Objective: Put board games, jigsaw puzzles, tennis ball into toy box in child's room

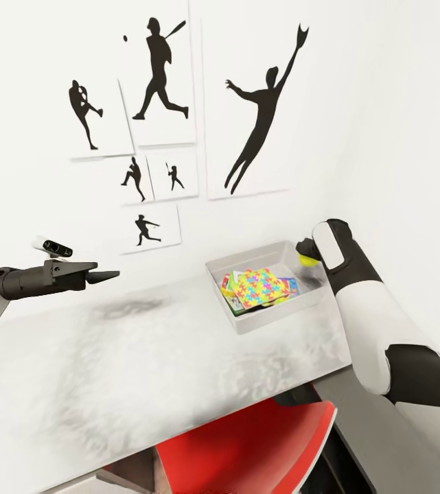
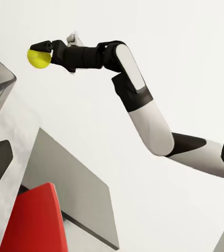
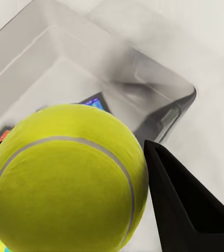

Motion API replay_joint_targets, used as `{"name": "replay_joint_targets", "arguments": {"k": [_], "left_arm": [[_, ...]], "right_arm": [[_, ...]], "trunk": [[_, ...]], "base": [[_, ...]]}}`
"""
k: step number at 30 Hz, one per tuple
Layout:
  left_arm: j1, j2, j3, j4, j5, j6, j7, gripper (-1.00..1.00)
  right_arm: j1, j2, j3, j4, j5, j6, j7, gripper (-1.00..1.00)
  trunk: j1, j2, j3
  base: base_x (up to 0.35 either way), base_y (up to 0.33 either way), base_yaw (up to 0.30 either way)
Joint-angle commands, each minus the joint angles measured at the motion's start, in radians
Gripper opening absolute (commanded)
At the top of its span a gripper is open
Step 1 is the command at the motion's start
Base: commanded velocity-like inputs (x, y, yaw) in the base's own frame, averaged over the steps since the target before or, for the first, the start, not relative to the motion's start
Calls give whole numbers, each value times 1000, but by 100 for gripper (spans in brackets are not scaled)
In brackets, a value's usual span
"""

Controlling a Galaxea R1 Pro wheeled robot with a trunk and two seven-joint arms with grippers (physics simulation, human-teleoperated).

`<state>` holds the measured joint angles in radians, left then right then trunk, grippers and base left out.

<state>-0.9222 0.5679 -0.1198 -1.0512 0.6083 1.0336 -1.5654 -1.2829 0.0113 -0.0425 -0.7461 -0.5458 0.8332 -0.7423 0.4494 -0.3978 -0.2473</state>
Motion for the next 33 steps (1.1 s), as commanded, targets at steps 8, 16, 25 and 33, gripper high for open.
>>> {"name": "replay_joint_targets", "arguments": {"k": [8,16,25,33], "left_arm": [[-1,2,-3,0,1,10,-5,100],[-1,3,-1,0,2,11,-5,100],[-1,11,3,-4,43,13,-5,100],[-3,13,3,-24,124,14,-5,100]], "right_arm": [[-30,2,-2,1,-14,0,-47,-100],[-49,3,-2,6,-15,1,-69,-100],[-57,4,-2,12,-18,8,-70,-100],[-59,4,-2,15,-19,56,-67,-100]], "trunk": [[1,-2,-15],[1,-2,-28],[1,-2,-43],[1,-2,-56]], "base": [[0,0,0],[0,0,0],[0,0,2],[0,0,52]]}}
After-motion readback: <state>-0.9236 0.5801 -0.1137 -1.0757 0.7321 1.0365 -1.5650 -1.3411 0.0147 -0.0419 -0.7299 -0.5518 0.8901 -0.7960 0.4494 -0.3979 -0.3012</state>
